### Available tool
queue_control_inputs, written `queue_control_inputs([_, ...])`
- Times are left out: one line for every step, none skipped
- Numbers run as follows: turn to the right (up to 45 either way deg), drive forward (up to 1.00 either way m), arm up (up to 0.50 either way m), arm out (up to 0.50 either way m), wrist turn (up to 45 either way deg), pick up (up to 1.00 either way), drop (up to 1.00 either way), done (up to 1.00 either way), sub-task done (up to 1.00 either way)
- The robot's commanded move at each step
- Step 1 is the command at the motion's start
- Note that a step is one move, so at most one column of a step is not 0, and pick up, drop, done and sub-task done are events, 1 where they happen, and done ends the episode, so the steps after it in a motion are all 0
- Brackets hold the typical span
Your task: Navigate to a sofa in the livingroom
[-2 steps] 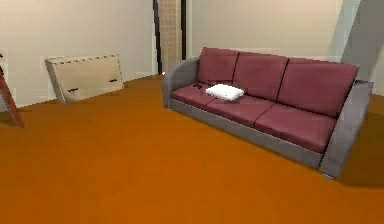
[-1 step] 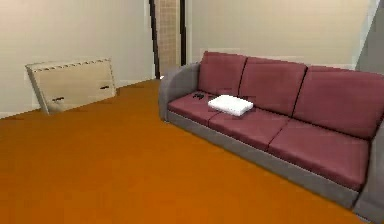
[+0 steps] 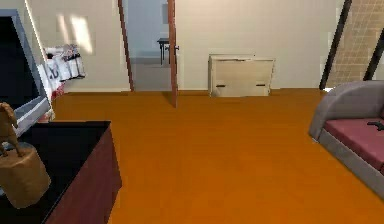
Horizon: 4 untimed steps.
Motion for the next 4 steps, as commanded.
queue_control_inputs([0.0,1.00,0.00,0.00,0.0,0.00,0.00,0.00,0.00])
queue_control_inputs([-6.0,0.00,0.00,0.00,0.0,0.00,0.00,0.00,0.00])
queue_control_inputs([0.0,0.70,0.00,0.00,0.0,0.00,0.00,0.00,0.00])
queue_control_inputs([-39.0,0.00,0.00,0.00,0.0,0.00,0.00,0.00,0.00])
